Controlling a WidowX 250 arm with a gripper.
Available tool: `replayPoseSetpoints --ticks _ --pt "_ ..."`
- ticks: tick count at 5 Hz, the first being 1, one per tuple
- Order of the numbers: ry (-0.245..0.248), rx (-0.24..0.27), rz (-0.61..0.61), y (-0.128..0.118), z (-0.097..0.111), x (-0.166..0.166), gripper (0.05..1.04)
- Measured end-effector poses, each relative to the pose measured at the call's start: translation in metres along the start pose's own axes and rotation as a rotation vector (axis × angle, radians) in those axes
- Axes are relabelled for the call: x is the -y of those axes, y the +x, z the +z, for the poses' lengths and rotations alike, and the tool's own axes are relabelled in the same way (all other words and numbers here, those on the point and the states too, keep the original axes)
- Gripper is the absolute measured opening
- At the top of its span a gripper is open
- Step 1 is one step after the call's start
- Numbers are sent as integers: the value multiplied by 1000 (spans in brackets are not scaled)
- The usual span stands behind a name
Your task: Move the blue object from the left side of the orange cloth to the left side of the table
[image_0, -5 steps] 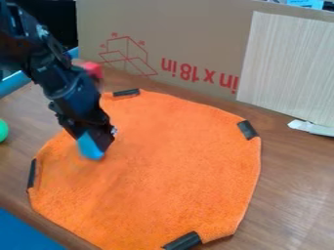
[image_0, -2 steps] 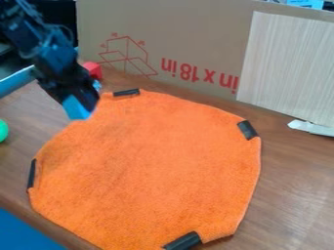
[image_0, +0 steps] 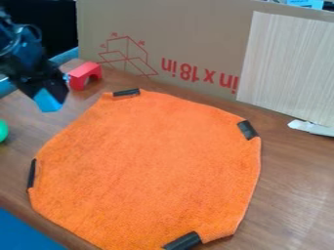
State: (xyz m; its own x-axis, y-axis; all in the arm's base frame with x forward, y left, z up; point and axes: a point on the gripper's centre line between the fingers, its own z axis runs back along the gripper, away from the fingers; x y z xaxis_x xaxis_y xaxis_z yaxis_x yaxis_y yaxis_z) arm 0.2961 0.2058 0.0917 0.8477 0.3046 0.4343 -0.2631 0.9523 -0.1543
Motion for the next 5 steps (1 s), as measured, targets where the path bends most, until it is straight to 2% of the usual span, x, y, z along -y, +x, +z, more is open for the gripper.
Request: replayPoseSetpoints --ticks 1,2,3,4,5 --pt "18 0 99 13 -4 -32 624" --pt "25 -14 153 23 -11 -45 624" --pt "43 -23 195 31 -21 -56 676" --pt "73 -58 197 24 -29 -63 950" --pt "81 -61 172 22 -30 -64 1009"
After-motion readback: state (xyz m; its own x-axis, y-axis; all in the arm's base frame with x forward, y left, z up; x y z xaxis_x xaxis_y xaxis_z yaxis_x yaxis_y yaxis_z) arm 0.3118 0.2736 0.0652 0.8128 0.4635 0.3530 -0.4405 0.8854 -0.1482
